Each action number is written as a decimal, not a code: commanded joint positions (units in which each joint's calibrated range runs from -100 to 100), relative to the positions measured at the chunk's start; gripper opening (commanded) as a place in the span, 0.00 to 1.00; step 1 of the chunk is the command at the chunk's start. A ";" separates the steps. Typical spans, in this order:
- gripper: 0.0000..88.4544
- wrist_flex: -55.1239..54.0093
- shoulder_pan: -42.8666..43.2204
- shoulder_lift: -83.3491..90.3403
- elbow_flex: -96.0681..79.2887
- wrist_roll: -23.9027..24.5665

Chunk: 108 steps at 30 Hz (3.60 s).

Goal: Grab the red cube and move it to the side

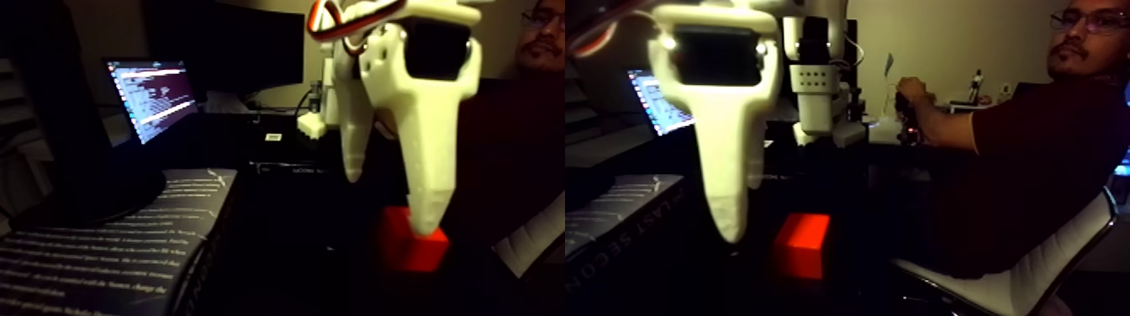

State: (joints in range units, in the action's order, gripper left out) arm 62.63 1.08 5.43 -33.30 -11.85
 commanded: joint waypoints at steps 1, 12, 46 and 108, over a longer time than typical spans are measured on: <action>0.37 2.15 -0.08 0.12 1.97 -0.26; 0.37 3.34 -0.08 0.04 1.97 -1.18; 0.37 6.71 -4.08 -6.60 10.31 1.20; 0.37 6.46 7.50 -12.40 12.58 11.34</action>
State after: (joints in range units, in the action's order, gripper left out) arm 69.40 8.03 -6.77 -22.69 -0.52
